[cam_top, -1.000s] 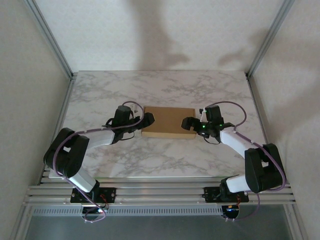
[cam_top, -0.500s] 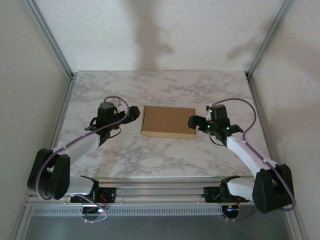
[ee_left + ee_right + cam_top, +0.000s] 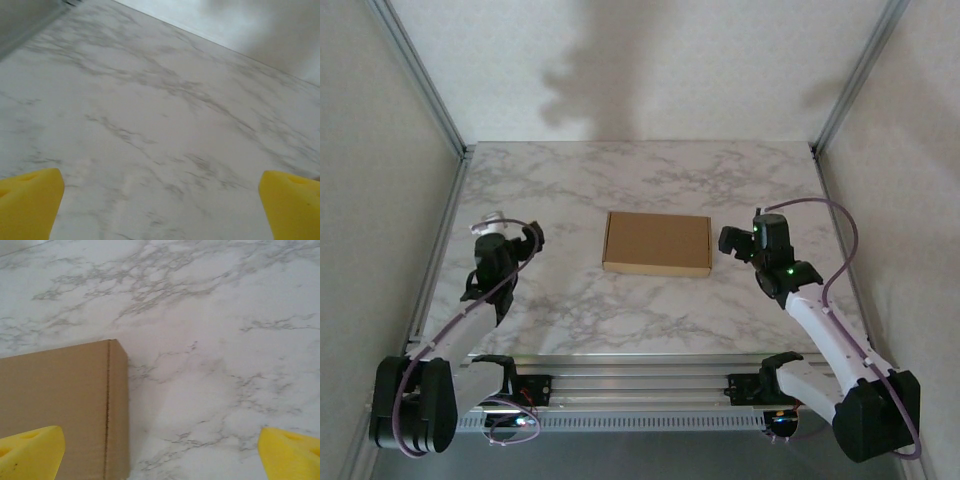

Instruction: Fold the paper box

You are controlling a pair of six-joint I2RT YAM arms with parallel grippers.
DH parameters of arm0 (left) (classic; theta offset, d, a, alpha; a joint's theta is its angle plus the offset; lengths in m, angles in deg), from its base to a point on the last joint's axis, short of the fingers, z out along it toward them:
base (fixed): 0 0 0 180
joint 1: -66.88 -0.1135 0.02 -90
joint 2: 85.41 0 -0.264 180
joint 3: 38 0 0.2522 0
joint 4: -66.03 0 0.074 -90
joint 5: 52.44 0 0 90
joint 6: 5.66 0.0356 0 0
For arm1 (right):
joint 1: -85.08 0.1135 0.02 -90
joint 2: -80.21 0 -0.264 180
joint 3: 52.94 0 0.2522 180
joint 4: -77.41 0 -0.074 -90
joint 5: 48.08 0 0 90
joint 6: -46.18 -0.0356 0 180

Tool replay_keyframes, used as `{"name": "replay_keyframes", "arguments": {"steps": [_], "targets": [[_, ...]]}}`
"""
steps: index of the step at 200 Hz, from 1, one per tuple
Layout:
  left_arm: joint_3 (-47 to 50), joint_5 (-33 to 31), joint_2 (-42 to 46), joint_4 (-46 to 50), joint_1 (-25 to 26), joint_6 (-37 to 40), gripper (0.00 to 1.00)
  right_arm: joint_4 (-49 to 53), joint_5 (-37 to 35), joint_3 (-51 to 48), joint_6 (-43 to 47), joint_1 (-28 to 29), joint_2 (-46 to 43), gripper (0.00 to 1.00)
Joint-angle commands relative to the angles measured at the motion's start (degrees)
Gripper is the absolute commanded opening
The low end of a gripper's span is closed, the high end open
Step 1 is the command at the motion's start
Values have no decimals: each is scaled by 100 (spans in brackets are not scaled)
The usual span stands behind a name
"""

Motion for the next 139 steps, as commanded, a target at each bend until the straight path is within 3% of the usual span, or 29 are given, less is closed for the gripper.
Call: {"name": "replay_keyframes", "arguments": {"steps": [1,28,110,121,139], "targets": [[309,-487,-101,-1255,-164,492,99,-79,-717,-261,112,-47,-171,99],[836,-180,-661,-2873,-251,780,99,-661,-767,-655,277,-61,-308,99],[1072,82,-2833,-5719,-173,1441,99,-1609,-1196,-830,849,-134,469,99],[913,16,-2676,-5136,-167,1378,99,-1831,-1229,-841,974,-159,577,99],[788,98,-2733,-4982,-298,1217,99,-2066,-1338,-861,1235,-185,669,99]]}}
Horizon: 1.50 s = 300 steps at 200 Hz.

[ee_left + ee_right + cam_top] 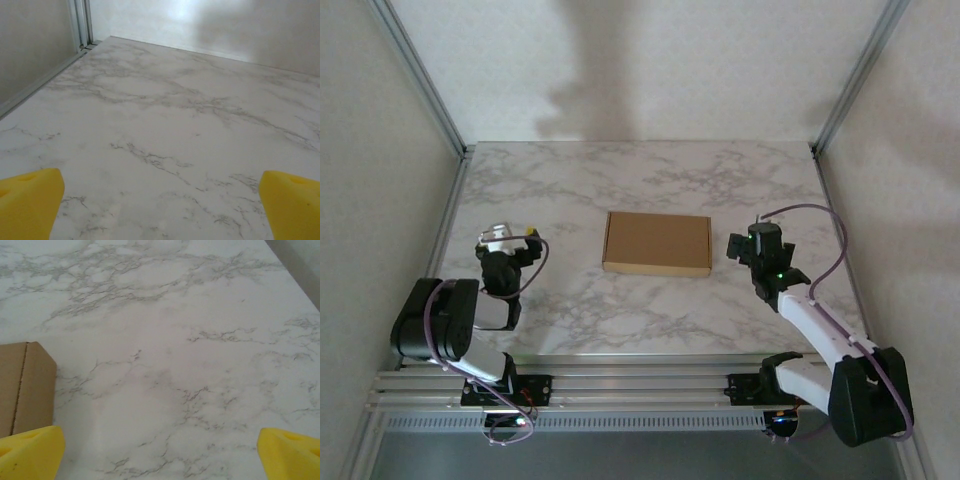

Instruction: Fold the paper box

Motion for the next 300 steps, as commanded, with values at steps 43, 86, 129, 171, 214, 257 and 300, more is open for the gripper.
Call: {"name": "replay_keyframes", "arguments": {"steps": [43,86,129,171,214,257,300], "targets": [[-163,221,-16,-306,-189,-62,99,-1530,-294,-407,838,-420,256,99],[-161,222,-12,-301,-184,-59,99,-3319,38,-1049,992,-544,745,99],[-161,228,-8,-305,-184,-60,99,-4442,409,-1103,1259,-588,1602,99],[-161,219,-8,-305,-184,-62,99,-5936,396,-1582,1364,-655,2073,99],[-165,222,-10,-307,-183,-60,99,-5854,220,-1448,1301,-665,2253,99],[-161,220,-13,-307,-180,-59,99,-5604,316,-1344,1217,-730,2250,99],[-161,222,-12,-307,-185,-59,99,-6106,1609,-1548,1559,-854,2501,99]]}}
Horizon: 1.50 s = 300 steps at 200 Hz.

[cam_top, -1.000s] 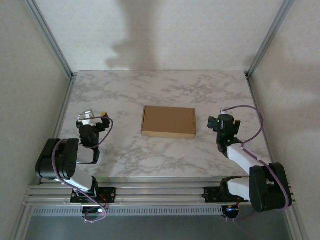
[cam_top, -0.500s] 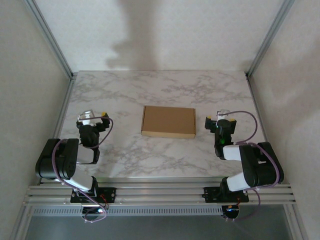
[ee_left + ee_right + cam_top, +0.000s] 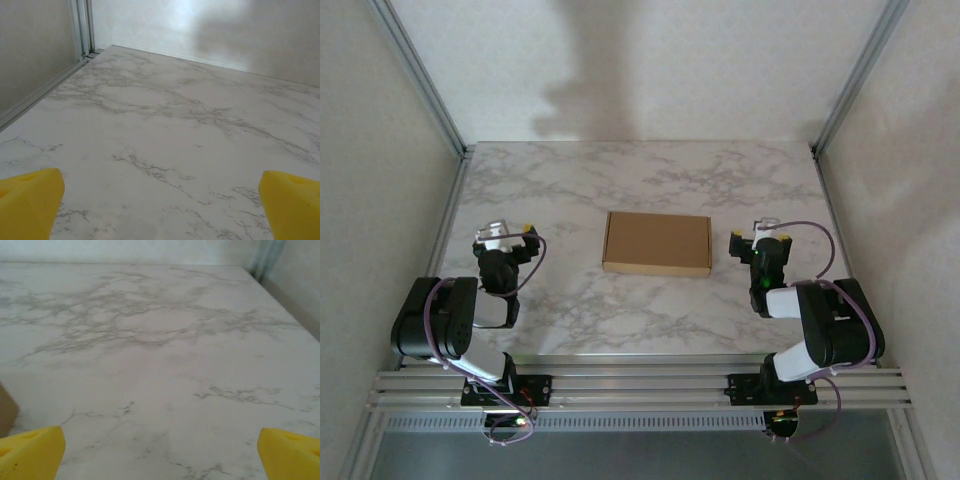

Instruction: Fold the paper box

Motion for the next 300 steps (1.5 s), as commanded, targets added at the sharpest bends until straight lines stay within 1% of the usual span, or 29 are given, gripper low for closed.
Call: {"name": "replay_keyframes", "arguments": {"steps": [1,10,22,32,42,83,97,112,119,132,135,154,169,182,195,212,226,232,244,254,262,270,286,300], "targets": [[-71,93,-6,-244,-36,-57,99,-478,667,-71,197,-77,194,99],[-71,92,-6,-239,-35,-53,99,-662,621,-78,206,-80,307,99],[-71,92,-5,-242,-36,-53,99,-189,403,109,76,-81,250,99],[-71,94,-6,-239,-35,-53,99,18,136,286,-94,-136,313,99],[-73,91,-5,-244,-36,-53,99,284,164,375,-241,-253,262,99],[-71,92,-2,-239,-36,-53,99,242,228,358,-259,-292,268,99],[-71,93,-6,-239,-36,-54,99,-128,689,123,-188,-366,207,99],[-74,90,-5,-239,-35,-53,99,-610,985,-156,-167,-450,167,99],[-71,90,-4,-237,-35,-53,99,-593,1187,-158,-94,-458,169,99],[-71,94,-10,-241,-34,-53,99,-186,1981,70,232,-446,204,99],[-71,92,-7,-240,-31,-57,99,-100,2029,121,238,-445,204,99],[-71,93,-5,-240,-35,-53,99,-19,1636,193,74,-454,233,99],[-72,92,-6,-240,-36,-53,99,500,994,471,-187,-457,253,99],[-71,91,2,-241,-35,-53,99,348,917,414,-213,-476,267,99],[-73,93,-6,-240,-34,-53,99,424,935,426,-212,-475,240,99],[-76,97,-4,-240,-40,-53,99,-45,1277,125,-73,-473,161,99],[-73,93,-1,-239,-36,-53,99,-593,942,-158,-211,-476,148,99],[-71,94,-4,-244,-34,-57,99,-655,947,-189,-227,-493,170,99],[-71,92,-6,-240,-30,-53,99,-322,1378,14,-67,-494,191,99],[-74,92,-5,-239,-35,-53,99,134,1931,264,156,-489,221,99],[-73,95,-6,-242,-35,-53,99,131,1735,246,79,-489,204,99],[-71,91,-1,-239,-38,-53,99,80,1699,254,61,-495,240,99],[-71,92,-6,-242,-35,-53,99,421,1448,425,-44,-492,238,99],[-71,95,-3,-244,-33,-53,99,478,1251,469,-123,-498,255,99]]}}
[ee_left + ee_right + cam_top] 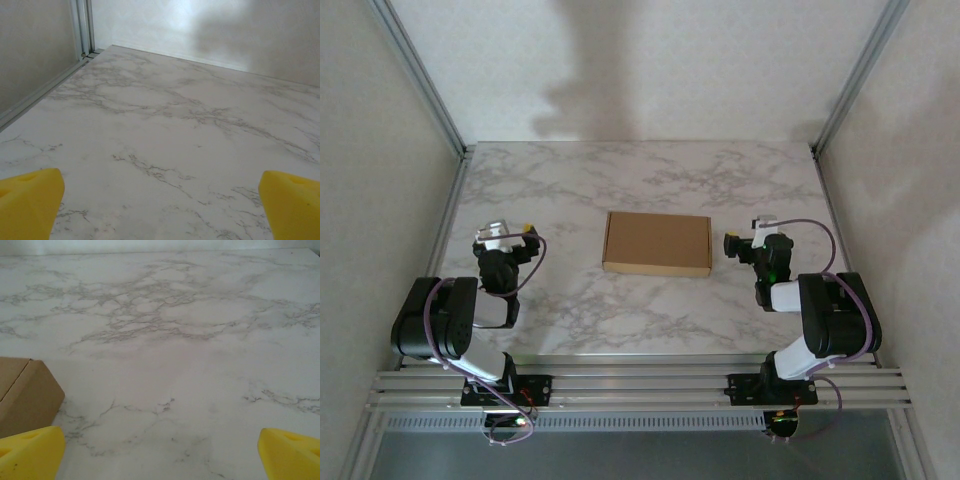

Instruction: Fold the paper box

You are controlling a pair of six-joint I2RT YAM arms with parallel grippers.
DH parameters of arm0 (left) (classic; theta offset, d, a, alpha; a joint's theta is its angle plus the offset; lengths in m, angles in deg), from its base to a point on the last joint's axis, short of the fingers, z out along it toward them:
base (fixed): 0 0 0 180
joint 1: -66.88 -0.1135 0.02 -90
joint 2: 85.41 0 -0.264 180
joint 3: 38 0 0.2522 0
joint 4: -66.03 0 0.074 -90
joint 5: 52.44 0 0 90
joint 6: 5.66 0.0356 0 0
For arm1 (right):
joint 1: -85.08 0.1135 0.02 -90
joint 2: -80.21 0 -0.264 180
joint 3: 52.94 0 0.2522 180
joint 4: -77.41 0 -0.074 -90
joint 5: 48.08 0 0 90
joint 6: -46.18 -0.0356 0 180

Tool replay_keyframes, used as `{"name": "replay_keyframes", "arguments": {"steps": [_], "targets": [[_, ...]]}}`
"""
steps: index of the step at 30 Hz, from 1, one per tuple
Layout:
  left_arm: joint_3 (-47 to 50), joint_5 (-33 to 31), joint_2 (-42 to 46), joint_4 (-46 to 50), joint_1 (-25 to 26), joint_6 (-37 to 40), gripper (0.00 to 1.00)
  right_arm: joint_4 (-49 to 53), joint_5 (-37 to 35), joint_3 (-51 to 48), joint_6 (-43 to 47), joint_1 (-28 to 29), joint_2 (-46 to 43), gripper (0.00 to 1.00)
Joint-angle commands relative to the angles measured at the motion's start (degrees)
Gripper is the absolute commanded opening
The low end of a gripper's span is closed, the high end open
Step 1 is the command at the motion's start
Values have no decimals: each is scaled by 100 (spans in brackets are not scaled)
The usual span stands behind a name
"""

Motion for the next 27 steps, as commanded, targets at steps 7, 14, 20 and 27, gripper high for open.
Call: {"name": "replay_keyframes", "arguments": {"steps": [7,14,20,27], "targets": [[-72,89,-6,-239,-35,-53,99,255,-225,206,-67,-33,24,99],[-71,91,-6,-239,-40,-53,99,260,-225,212,-67,-38,17,99],[-74,90,-6,-239,-36,-53,99,243,-225,203,-68,-33,17,99],[-76,95,-6,-240,-37,-53,99,269,-320,208,-86,-27,17,99]]}}
